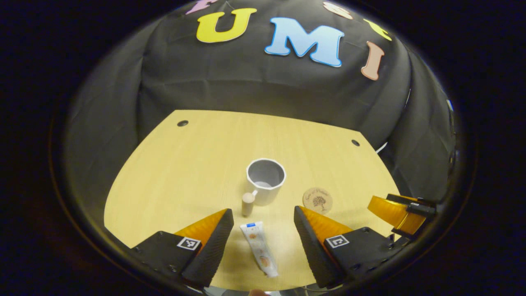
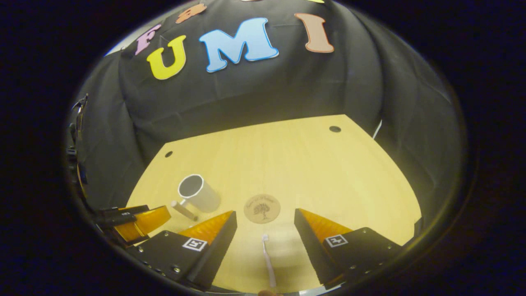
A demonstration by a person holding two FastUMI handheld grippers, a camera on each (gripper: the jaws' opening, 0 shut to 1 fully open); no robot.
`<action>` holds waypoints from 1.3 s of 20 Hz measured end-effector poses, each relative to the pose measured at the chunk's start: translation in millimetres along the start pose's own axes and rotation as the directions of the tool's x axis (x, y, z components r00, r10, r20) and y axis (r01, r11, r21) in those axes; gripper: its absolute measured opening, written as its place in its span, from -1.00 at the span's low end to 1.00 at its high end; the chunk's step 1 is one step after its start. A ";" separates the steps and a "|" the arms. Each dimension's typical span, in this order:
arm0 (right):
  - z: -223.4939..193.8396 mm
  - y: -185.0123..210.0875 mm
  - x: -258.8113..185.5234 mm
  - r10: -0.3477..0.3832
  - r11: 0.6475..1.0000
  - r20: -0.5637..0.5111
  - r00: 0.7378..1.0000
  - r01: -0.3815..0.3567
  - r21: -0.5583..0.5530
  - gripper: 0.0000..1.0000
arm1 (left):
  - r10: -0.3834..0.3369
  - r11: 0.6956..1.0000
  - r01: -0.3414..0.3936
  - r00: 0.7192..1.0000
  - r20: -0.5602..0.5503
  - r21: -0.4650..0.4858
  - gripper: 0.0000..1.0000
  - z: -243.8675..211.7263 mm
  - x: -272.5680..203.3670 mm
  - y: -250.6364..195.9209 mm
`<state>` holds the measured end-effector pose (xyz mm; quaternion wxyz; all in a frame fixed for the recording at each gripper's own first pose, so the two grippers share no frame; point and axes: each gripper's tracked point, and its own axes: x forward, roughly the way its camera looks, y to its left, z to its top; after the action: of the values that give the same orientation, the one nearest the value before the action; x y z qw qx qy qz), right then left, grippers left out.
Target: Put the toothbrush and toothpaste on the desktop into the cup, then pick up the cup and place it on the coaster on the desktop.
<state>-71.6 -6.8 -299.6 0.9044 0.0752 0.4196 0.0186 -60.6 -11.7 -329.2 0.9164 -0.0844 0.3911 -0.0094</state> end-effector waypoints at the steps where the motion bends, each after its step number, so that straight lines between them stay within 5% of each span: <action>1: -9.9 -2.5 4.7 -0.005 1.000 -0.030 1.000 0.005 -0.001 0.77 | 0.002 1.000 -0.002 0.999 -0.036 -0.005 0.89 -12.2 6.7 0.7; 8: -77.8 -15.3 25.7 -0.023 1.000 -0.233 0.972 0.022 -0.006 0.77 | 0.029 0.999 -0.037 0.968 -0.251 -0.025 0.92 -82.2 40.5 12.1; 16: -131.3 -21.3 36.2 -0.053 0.998 -0.446 0.894 0.029 -0.060 0.77 | 0.055 0.997 -0.069 0.922 -0.384 -0.024 0.93 -128.3 59.5 20.3; 26: -150.0 -16.8 43.8 -0.108 0.990 -0.530 0.841 0.043 -0.133 0.74 | 0.115 0.991 -0.134 0.870 -0.479 -0.007 0.93 -155.9 68.4 36.0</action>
<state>-158.1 -1.2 -430.7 0.7541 -0.0023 0.6561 0.0274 -126.9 -4.9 -490.0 0.7885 -0.0725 0.6096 0.0369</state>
